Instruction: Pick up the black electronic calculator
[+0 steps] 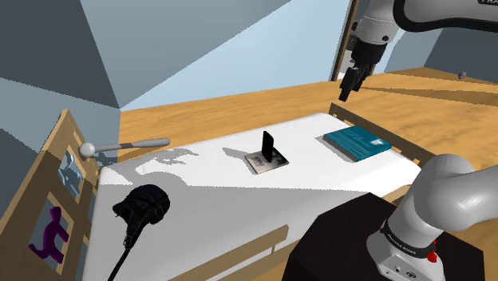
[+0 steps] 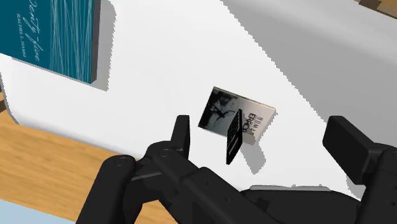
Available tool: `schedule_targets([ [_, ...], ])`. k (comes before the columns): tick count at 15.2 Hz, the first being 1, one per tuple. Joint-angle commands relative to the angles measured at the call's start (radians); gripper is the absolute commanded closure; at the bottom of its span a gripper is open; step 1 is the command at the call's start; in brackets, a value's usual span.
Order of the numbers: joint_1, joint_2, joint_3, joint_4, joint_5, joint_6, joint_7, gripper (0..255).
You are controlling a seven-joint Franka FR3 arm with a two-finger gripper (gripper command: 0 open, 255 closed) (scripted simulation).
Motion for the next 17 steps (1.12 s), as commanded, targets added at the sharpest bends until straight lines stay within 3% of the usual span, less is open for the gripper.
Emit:
schedule_targets([
  [1,0.0,0.0,0.0,0.0,0.0,0.0,0.0,0],
  [9,0.0,0.213,-0.002,-0.054,0.023,0.235,0.064,0],
  [17,0.002,0.483,-0.006,-0.023,0.048,0.444,0.113,0],
])
